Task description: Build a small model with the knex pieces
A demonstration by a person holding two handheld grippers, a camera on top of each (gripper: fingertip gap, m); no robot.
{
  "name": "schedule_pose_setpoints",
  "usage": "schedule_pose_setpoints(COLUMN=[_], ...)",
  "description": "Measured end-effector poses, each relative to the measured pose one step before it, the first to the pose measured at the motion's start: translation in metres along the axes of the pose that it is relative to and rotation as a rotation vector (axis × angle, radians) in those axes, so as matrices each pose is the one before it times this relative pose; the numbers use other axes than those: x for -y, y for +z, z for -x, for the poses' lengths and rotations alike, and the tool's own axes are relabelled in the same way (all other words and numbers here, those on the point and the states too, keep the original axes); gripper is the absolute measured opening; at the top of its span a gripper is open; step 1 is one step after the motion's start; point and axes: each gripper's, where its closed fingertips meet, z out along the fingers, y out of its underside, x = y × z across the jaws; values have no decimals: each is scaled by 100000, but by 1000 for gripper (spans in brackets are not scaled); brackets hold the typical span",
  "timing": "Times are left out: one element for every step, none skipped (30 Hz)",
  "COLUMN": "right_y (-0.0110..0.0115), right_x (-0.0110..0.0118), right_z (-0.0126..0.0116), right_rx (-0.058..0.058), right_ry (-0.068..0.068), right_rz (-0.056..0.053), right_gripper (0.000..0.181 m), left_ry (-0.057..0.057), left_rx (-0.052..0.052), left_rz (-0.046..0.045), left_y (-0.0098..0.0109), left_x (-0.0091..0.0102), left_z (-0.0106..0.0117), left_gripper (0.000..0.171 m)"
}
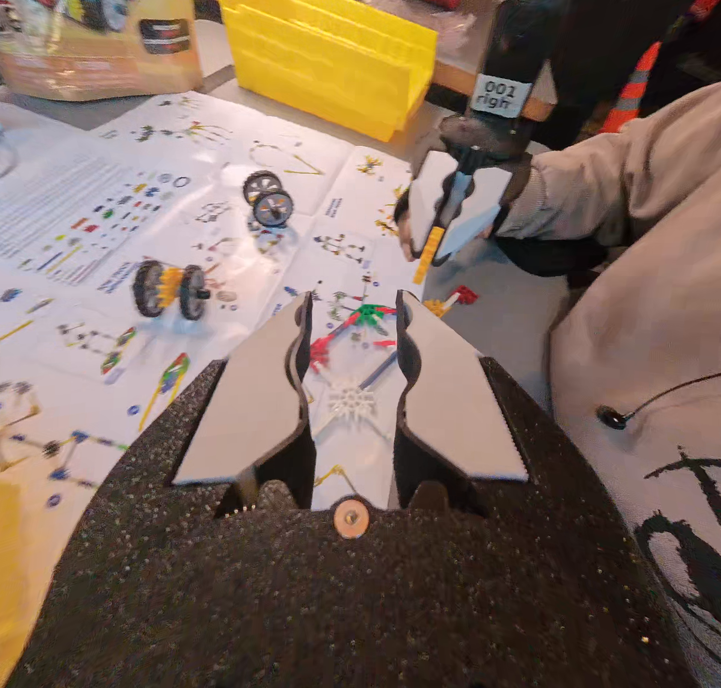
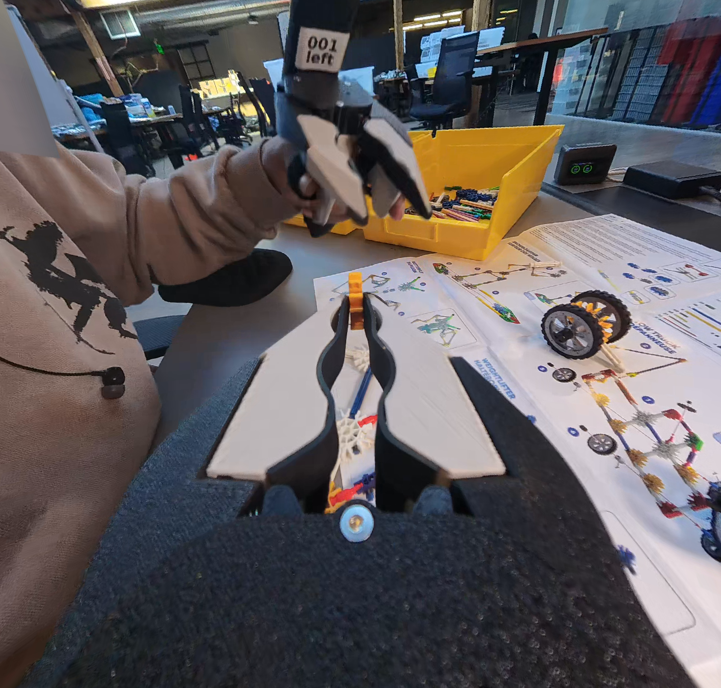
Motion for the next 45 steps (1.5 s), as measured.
schedule_pose_setpoints(right_y=[54, 66, 61, 71, 67, 53, -57, -54, -29, 8, 51, 49, 28, -17, -43, -75, -85, -84, -90, -77, -78, -77, -73, -76, -90, -91, -86, -80, -64, -59, -32, 18, 75, 110, 105, 67, 55, 46, 33, 5, -24, -22, -23, -26, -29], right_x=[13, -34, 9, 24, -19, -104, 31, 13, 28, 63, -68, -102, -15, 50, 76, 100, 54, 23, 17, 48, 79, 79, 56, 57, 50, 79, 77, 40, 9, 65, 62, -14, -128, -226, -245, -153, -120, -135, -100, -52, -35, -36, -17, 35, 0], right_z=[214, 209, 249, 267, 203, 39, -108, 0, 86, 119, -4, 15, -154, -158, -43, -82, -117, -128, -185, -116, -88, -104, -136, -188, -246, -286, -334, -276, -193, -183, -173, -91, -41, -8, 111, 125, 186, 253, 166, 89, 145, 187, 72, 27, 6], right_rx=[917, 939, 1205, 1366, 949, -44, -622, 487, 927, 942, 32, 71, -1156, -990, -22, -77, -164, -259, -660, -366, -246, -420, -581, -887, -1181, -1441, -1649, -1321, -913, -1121, -1252, -873, -602, -300, 269, 169, 459, 992, 353, -72, 363, 668, -61, -170, -38], right_ry=[505, 521, 618, 578, 273, -98, -329, 563, 994, 920, 135, -511, -471, -464, 126, 386, 429, 233, 63, 1, -59, -92, -160, -148, -103, -51, 164, 282, 177, -207, -599, -845, -829, -729, -858, -941, -1013, -1117, -1304, -1693, -1865, -1432, -927, -664, -297], right_rz=[-256, -112, -365, -393, -97, 441, -347, -7, -233, -584, 178, 576, 79, -318, -383, -589, -363, -151, -42, -230, -330, -189, -87, -87, -92, -373, -389, -120, 76, -263, -223, 458, 1253, 1749, 1568, 677, 480, 834, 649, 345, 209, 251, 146, -10, 277], right_gripper=[5, 4, 4, 4, 4, 5, 4, 4, 5, 6, 7, 7, 8, 9, 9, 8, 8, 9, 9, 9, 9, 10, 12, 16, 19, 23, 29, 31, 32, 33, 37, 42, 49, 53, 53, 53, 49, 43, 39, 30, 18, 11, 7, 6, 6], left_ry=[847, 955, 1024, 934, 1224, 1468, 1025, 154, -286, 539, 541, 823, 732, 82, -247, -174, -401, -184, -179, -317, 34, 326, 390, 308, 222, 107, 290, 241, 12, -561, -1453, -1981, -1854, -2034, -2215, -2615, -2409, -2269, -2507, -2253, -1459, -250, 922, 1427, 1524], left_rx=[-8887, -4361, -2267, -1335, -410, -321, -331, -78, 180, -356, -631, 28, 1065, 524, -4, 243, 138, 686, 479, 326, 906, 725, 832, 1639, 2343, 3506, 4820, 5699, 6109, 5419, 5008, 5126, 4425, 4542, 4716, 4655, 4271, 3919, 4311, 4576, 5272, 7081, 9234, 10938, 11198], left_rz=[-1553, -1285, -613, -50, 103, -338, -305, -302, -242, -247, 269, 547, 325, 175, -240, -912, -444, -104, -29, 69, 220, 353, -257, -487, -239, -182, -337, -220, -303, -482, -754, -1190, -1272, -1334, -2131, -2310, -2639, -3050, -3375, -3739, -3819, -3311, -2395, -813, 1127], left_y=[1448, 1327, 1083, 820, 555, 298, 165, 80, 18, 22, 34, 17, -39, -81, -124, -187, -161, -119, -80, -76, -101, -90, -153, -254, -287, -344, -413, -405, -471, -497, -510, -466, -557, -587, -646, -602, -732, -787, -862, -933, -1062, -1208, -1352, -1423, -1373], left_x=[-313, -292, -280, -207, -110, 26, 19, 15, -13, -42, -76, -93, -18, 12, 49, 92, 13, -111, -103, -97, -97, -36, 60, 122, 101, 85, 96, 81, 74, 110, 157, 249, 247, 246, 368, 402, 488, 597, 699, 827, 954, 1030, 1000, 801, 430], left_z=[-2302, -1412, -902, -582, -321, -193, -126, -76, -13, -79, -119, -15, 141, 121, 54, 82, 87, 221, 154, 89, 159, 141, 129, 276, 413, 643, 880, 1086, 1171, 1116, 1124, 1216, 1185, 1251, 1320, 1288, 1298, 1241, 1285, 1332, 1454, 1795, 2255, 2729, 3027], left_gripper=[38, 36, 33, 29, 23, 15, 11, 11, 5, 4, 4, 4, 4, 3, 3, 3, 3, 3, 3, 3, 3, 3, 3, 3, 3, 3, 3, 4, 3, 4, 3, 3, 3, 3, 4, 4, 4, 4, 4, 4, 4, 4, 4, 4, 3])
